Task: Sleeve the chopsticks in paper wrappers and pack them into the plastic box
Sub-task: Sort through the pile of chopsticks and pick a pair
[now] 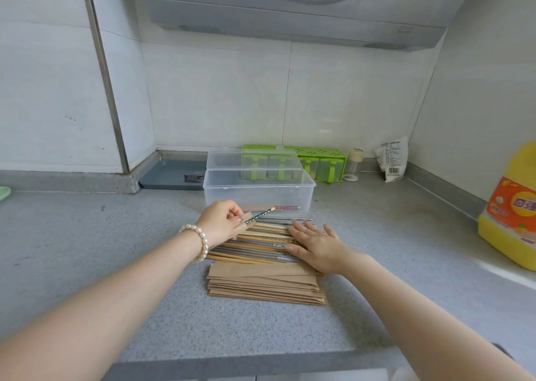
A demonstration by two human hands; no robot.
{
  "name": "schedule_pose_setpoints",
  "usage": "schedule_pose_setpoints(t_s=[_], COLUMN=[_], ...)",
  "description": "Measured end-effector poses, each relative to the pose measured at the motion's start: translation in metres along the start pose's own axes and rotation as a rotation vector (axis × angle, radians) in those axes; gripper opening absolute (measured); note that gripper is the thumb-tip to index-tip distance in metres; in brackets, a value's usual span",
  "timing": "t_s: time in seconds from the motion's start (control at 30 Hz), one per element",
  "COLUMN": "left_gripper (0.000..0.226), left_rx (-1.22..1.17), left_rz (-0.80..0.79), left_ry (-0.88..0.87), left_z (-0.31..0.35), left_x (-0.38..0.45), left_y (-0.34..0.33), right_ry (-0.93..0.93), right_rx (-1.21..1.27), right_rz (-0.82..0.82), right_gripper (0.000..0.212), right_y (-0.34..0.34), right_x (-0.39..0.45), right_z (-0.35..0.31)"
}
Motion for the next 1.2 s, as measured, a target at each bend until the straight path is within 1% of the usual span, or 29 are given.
schedule_pose_setpoints(t_s=[0.1, 0.2, 0.4, 0.47, 0.53, 0.6, 0.63, 0.67, 0.73, 0.9, 1.2], left_gripper=[0.008, 0.008, 0.008, 0.007, 0.007, 0.007, 0.007, 0.008, 0.008, 0.012, 0.011], left_rx=[-0.032, -0.067, -0.098, -0.105, -0.105, -0.104, -0.099, -0.088, -0.052, 0.043, -0.035], left_rz=[0.002, 0.003, -0.015, -0.017, -0.021, -0.029, -0.036, -0.046, -0.076, -0.147, -0.189], left_ry=[0.009, 0.023, 0.038, 0.029, 0.020, 0.014, 0.009, 0.004, -0.011, -0.031, -0.013], left_z=[-0.004, -0.006, -0.010, -0.009, -0.007, -0.005, -0.004, -0.002, 0.001, 0.004, -0.003], left_x=[0.001, 0.000, -0.002, -0.003, -0.004, -0.004, -0.005, -0.005, -0.006, -0.007, 0.000], left_y=[0.002, 0.005, 0.008, 0.007, 0.006, 0.004, 0.002, 0.001, -0.003, -0.013, -0.019], right_ry=[-0.058, -0.096, -0.025, -0.005, -0.009, -0.090, -0.146, -0.192, -0.255, -0.293, -0.298], right_rx=[-0.066, -0.046, -0.020, 0.053, 0.234, 0.451, 0.474, 0.419, 0.338, 0.356, 0.311], right_rz=[-0.046, -0.064, -0.094, -0.083, 0.006, 0.190, 0.292, 0.371, 0.434, 0.359, 0.293], right_gripper=[0.069, 0.071, 0.066, 0.063, 0.058, 0.049, 0.042, 0.034, 0.023, 0.013, 0.009], right_y=[-0.003, -0.004, -0.004, -0.002, 0.007, 0.025, 0.036, 0.046, 0.056, 0.049, 0.041], right_x=[0.005, 0.010, -0.004, -0.012, -0.018, -0.022, -0.024, -0.025, -0.020, 0.018, 0.059], right_z=[0.011, 0.018, 0.011, 0.008, 0.009, 0.023, 0.033, 0.041, 0.052, 0.052, 0.054])
Point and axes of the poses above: each hand's wrist, its own x-axis towards the middle knuckle, its own y-axis out of the back of the hand, z = x × y, the point moved 9 cm from there along x, towards the middle knuckle, and after that the axes turned 5 degrees about y, right-handed, at the moved point
